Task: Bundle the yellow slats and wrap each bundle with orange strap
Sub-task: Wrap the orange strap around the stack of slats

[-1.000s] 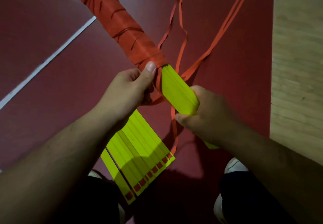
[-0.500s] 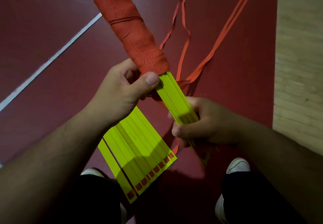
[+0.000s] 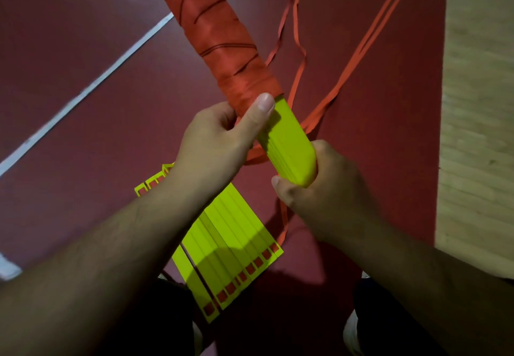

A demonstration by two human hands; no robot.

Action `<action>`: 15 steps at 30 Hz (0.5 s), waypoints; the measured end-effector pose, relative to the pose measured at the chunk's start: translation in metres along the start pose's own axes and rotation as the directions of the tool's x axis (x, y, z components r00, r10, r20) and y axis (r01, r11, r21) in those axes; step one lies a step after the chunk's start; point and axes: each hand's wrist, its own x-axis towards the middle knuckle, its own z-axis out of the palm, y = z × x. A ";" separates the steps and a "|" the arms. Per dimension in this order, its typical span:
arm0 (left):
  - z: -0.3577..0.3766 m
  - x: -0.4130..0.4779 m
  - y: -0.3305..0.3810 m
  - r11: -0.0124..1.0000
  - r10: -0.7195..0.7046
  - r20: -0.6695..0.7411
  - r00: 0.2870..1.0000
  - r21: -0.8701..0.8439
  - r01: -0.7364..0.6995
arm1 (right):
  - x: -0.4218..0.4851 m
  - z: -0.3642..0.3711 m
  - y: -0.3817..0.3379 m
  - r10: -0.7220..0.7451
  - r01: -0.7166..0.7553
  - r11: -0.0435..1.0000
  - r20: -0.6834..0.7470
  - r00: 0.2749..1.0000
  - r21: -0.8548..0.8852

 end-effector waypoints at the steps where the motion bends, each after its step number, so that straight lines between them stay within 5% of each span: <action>1: 0.000 0.000 0.001 1.000 -0.005 -0.040 0.999 -0.005 0.005 | -0.002 0.000 -0.002 -0.025 0.025 1.000 -0.002 1.000 0.012; 5: -0.006 0.006 0.002 0.972 -0.019 -0.063 0.998 -0.233 0.004 | 0.008 -0.008 0.001 -0.110 -0.006 0.910 0.257 0.960 0.414; 8: -0.010 0.005 0.002 0.942 0.069 0.049 0.996 -0.332 -0.049 | 0.014 -0.020 0.004 -0.175 -0.346 0.710 0.631 0.756 0.613; 10: -0.012 0.006 0.004 0.944 0.106 0.103 0.989 -0.322 -0.068 | 0.014 -0.022 0.005 -0.217 -0.345 0.737 0.687 0.693 0.581; 15: -0.019 0.011 0.003 0.985 0.027 0.128 0.991 -0.173 -0.005 | 0.015 -0.023 0.003 -0.158 0.016 0.901 0.293 0.943 0.434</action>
